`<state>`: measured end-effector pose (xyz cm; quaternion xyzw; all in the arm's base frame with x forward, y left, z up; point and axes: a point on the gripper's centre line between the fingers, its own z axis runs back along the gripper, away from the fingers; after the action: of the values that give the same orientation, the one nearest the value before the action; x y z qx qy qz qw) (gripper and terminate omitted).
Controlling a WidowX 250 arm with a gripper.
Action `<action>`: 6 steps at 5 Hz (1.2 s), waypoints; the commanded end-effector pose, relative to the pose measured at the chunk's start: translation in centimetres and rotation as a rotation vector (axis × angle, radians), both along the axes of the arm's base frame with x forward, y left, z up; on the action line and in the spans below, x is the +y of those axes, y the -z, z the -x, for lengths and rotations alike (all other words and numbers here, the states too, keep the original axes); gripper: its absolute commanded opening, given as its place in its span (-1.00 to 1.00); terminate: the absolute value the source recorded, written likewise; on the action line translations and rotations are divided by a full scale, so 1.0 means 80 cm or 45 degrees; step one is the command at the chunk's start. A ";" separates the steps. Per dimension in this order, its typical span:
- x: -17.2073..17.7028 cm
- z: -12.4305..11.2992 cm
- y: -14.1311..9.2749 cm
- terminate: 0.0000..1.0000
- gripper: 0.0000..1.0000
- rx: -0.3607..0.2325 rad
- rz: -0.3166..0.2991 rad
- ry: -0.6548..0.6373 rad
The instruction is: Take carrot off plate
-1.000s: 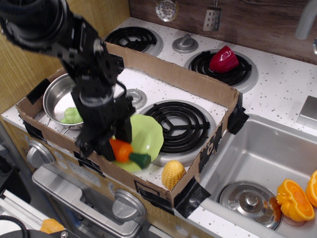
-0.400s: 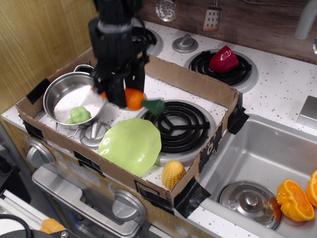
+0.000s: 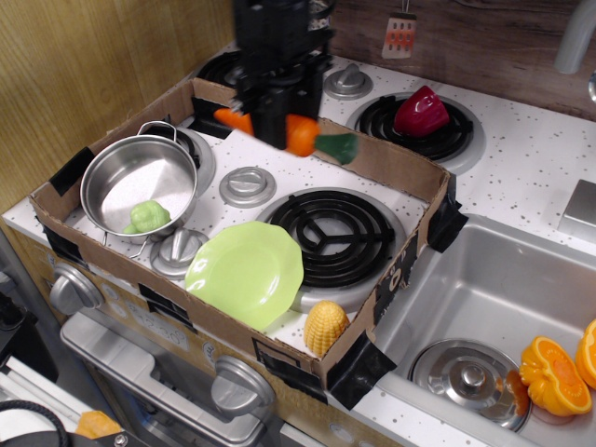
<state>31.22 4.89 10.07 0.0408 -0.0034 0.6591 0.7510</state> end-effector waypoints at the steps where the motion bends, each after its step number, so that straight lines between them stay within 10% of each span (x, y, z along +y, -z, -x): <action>1: -0.034 -0.056 0.018 -1.00 -1.00 -0.171 0.003 0.038; 5: -0.042 -0.092 0.067 -1.00 -1.00 -0.283 -0.032 0.053; 6: -0.047 -0.095 0.062 -1.00 1.00 -0.335 -0.112 0.023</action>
<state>37.32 1.87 2.95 0.0144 -0.0996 0.6551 0.7488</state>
